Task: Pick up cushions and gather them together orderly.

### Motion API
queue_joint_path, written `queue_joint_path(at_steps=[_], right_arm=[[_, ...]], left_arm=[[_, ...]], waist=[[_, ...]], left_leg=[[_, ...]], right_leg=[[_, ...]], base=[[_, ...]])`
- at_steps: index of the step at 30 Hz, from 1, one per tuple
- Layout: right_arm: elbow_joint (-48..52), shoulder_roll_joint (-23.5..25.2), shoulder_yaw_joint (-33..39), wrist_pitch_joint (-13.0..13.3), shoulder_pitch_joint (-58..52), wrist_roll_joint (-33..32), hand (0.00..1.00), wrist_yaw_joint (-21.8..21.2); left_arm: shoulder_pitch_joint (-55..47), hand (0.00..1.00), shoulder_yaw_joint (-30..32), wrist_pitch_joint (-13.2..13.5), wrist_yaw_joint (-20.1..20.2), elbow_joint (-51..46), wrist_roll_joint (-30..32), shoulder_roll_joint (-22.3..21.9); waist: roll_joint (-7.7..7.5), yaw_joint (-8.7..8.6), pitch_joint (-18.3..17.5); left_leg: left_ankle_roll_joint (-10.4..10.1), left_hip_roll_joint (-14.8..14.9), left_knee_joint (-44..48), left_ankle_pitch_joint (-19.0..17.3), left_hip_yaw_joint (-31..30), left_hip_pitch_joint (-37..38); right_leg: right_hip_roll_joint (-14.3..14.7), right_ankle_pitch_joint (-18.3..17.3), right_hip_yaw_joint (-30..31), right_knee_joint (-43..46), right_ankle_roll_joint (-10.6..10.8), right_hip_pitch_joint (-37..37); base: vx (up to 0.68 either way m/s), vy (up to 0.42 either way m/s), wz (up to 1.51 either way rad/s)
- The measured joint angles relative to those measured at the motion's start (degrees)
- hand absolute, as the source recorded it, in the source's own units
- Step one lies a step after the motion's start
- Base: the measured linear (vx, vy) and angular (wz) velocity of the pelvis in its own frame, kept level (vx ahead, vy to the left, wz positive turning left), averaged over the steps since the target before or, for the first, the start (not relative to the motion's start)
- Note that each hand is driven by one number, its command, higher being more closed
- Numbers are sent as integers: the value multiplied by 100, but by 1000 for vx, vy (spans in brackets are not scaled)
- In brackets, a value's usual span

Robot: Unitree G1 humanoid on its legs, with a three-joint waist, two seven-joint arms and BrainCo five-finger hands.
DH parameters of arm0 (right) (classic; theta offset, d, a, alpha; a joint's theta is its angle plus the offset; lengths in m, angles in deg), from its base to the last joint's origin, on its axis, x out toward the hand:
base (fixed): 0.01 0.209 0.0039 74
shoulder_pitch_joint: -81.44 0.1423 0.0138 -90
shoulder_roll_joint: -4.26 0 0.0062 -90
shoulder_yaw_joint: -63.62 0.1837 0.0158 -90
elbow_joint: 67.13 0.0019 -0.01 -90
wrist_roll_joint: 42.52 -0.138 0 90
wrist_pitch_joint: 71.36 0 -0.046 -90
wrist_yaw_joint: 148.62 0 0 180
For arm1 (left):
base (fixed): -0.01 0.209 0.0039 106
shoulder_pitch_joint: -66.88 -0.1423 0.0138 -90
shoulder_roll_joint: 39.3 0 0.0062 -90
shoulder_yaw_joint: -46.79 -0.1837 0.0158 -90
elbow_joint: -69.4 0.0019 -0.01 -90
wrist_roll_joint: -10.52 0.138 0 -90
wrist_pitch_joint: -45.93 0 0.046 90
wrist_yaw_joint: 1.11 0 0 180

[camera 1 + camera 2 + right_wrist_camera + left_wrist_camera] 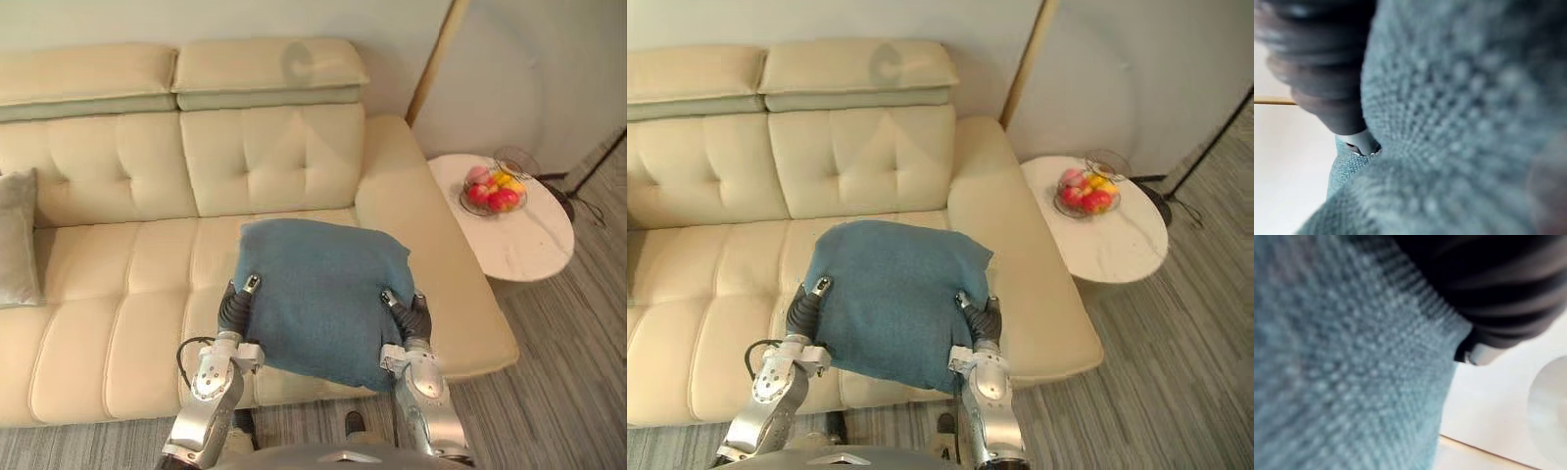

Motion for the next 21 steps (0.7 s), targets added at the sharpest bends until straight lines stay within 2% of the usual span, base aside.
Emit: queue_joint_path(at_steps=[4,6,8,9,12,16,19,21], right_arm=[[-43,-56,-106,0,492,105,100,228],[-216,-67,-149,0,1212,100,100,412],[-209,-67,-150,0,1728,96,100,585],[-199,-66,-155,0,2215,95,100,732],[-73,-8,-148,0,3050,113,100,1111],[263,147,-72,-5,3860,442,100,1601],[236,185,257,-5,4964,807,100,1969],[41,151,555,-3,5985,1160,100,2260]], left_arm=[[554,100,32,2,-274,90,56,78],[1201,100,234,2,-504,133,139,75],[1740,100,368,6,-693,133,232,76],[2221,100,519,17,-872,133,279,77],[3082,100,759,33,-1290,133,279,77],[3915,100,986,156,-1690,144,296,104],[5202,100,1071,382,-1864,656,448,378],[6436,100,1076,463,-1918,1416,508,806]], waist=[[38,8,91],[72,13,368],[113,90,619],[145,161,739],[160,358,904],[187,510,946],[236,566,980],[335,553,1127]], left_leg=[[55,18,-158,210,70,-287],[128,14,-151,356,47,-598],[177,23,-121,462,-12,-864],[205,46,-50,534,-80,-1223],[170,119,180,557,-186,-1791],[100,116,208,628,-319,-2126],[74,119,57,848,-465,-2509],[81,109,-232,1122,-552,-2721]], right_leg=[[41,292,79,-110,48,-311],[45,450,71,-100,68,-594],[58,499,49,18,85,-860],[75,528,15,172,93,-1221],[105,532,-84,457,88,-1746],[85,363,-160,864,92,-2171],[95,346,-277,1011,106,-2609],[112,402,-361,1049,127,-2902]], base=[[-95,-18,-10],[-161,22,8],[-157,23,15],[-182,14,19],[-137,6,20],[-72,-8,19],[-56,-12,20],[-49,-5,13]])
